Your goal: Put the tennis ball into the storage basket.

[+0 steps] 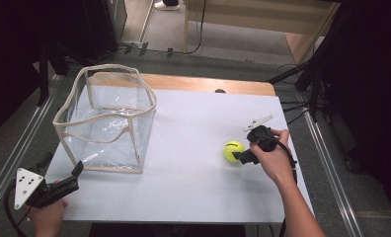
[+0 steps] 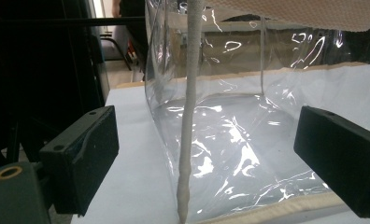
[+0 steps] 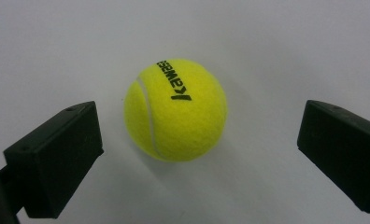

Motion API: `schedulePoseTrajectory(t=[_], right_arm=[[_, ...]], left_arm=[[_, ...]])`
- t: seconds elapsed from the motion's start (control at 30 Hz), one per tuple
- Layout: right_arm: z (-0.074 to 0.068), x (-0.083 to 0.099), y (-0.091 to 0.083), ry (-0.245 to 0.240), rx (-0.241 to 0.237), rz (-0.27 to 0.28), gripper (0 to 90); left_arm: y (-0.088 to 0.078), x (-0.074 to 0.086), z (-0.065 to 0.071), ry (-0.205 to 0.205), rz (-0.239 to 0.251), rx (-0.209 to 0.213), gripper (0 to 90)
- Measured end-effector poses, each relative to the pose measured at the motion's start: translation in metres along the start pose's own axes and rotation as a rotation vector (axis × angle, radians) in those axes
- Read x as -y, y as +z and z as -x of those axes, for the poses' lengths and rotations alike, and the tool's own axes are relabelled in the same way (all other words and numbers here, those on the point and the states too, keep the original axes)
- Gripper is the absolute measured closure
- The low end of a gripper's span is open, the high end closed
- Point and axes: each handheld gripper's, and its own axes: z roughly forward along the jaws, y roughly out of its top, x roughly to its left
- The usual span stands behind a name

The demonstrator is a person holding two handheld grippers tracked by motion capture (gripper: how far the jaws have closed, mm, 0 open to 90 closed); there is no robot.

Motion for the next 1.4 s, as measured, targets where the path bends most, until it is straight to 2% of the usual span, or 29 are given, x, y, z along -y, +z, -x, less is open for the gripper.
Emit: schedulePoseTrajectory(t=[0.3,0.33,0.67,1.2,1.27,1.33,1.4], right_arm=[[-0.004,-0.009,0.016,-0.014,-0.01,-0.121,1.9],[-0.005,-0.01,0.017,-0.018,-0.006,-0.128,4.4],[-0.006,-0.02,0.029,-0.024,-0.036,-0.213,4.4],[-0.007,-0.029,0.047,-0.025,-0.054,-0.28,5.8],[-0.007,-0.029,0.048,-0.019,-0.054,-0.285,12.2],[-0.006,-0.029,0.05,-0.026,-0.056,-0.288,12.3],[-0.007,-0.03,0.052,-0.017,-0.051,-0.29,16.9]], left_arm=[[0.0,0.0,-0.001,-0.005,0.007,0.002,6.9],[0.0,0.0,0.0,-0.004,0.005,0.0,6.9],[0.0,0.0,-0.001,-0.004,0.004,0.002,6.9],[0.0,0.0,-0.001,-0.003,0.004,0.002,6.9],[0.0,0.0,-0.001,-0.003,0.005,0.002,6.9],[0.0,0.0,-0.001,-0.003,0.005,0.002,6.9],[0.0,0.0,-0.001,-0.003,0.004,0.002,6.9]])
